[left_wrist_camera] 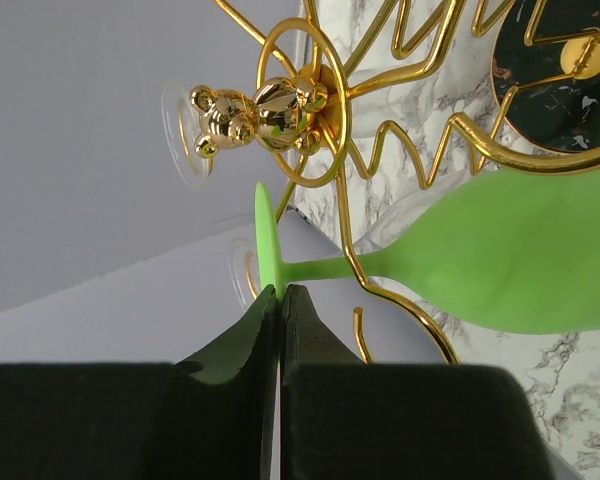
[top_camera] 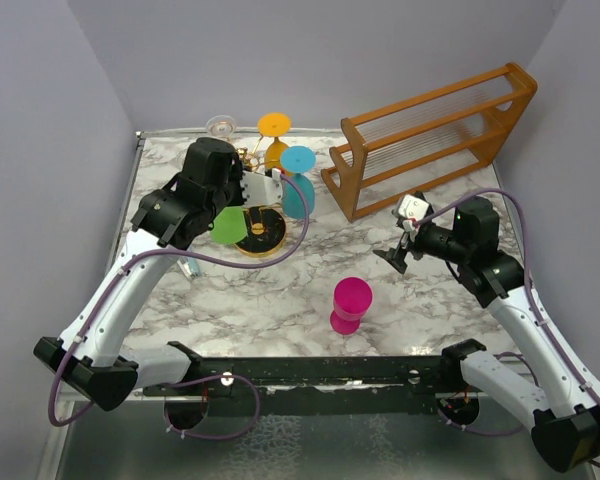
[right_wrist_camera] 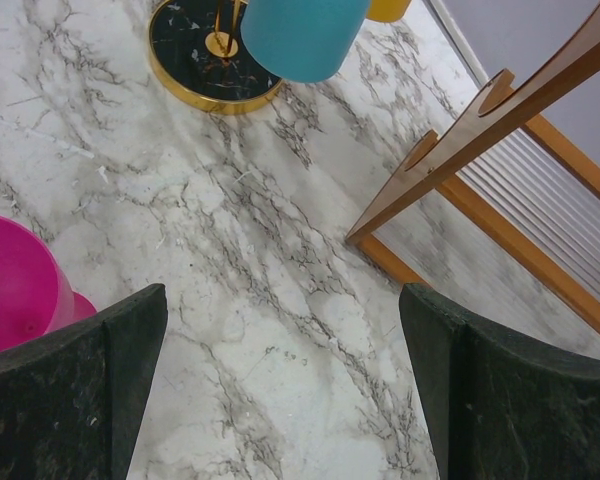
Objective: Place the wine glass upside down on the wine glass rack
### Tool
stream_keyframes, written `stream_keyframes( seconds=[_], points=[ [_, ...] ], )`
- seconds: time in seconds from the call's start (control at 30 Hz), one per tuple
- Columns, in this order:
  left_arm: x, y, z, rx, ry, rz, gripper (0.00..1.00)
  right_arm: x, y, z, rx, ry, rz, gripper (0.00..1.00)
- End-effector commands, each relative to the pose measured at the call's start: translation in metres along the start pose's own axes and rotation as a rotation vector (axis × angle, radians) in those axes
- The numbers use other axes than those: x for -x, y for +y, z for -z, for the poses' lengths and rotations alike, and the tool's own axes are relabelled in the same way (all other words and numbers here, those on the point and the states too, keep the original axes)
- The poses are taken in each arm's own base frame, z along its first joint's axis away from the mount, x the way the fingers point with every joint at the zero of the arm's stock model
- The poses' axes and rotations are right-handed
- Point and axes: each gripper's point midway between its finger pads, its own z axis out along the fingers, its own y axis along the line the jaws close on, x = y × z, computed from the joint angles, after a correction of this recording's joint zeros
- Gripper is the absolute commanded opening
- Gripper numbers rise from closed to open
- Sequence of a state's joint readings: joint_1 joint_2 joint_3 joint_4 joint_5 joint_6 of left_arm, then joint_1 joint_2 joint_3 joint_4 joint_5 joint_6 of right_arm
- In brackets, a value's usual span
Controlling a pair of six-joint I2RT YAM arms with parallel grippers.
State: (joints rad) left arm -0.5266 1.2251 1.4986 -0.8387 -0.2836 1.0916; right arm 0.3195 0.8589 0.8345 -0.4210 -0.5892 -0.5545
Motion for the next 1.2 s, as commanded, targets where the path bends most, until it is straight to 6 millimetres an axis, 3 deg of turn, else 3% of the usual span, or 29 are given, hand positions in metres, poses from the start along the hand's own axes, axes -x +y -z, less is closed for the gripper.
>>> stream_keyframes(
  seconds=[0.0, 1.17],
  points=[
    [0.015, 0.003, 0.009, -0.018, -0.07, -0.008, 0.0, 0.0, -0.002, -0.002, -0.002, -0.013, 0.004, 0.98],
    [0.012, -0.009, 0.041, -0.095, -0.099, 0.0, 0.01, 0.0, -0.003, -0.001, -0.004, -0.016, 0.002, 0.98]
  ],
)
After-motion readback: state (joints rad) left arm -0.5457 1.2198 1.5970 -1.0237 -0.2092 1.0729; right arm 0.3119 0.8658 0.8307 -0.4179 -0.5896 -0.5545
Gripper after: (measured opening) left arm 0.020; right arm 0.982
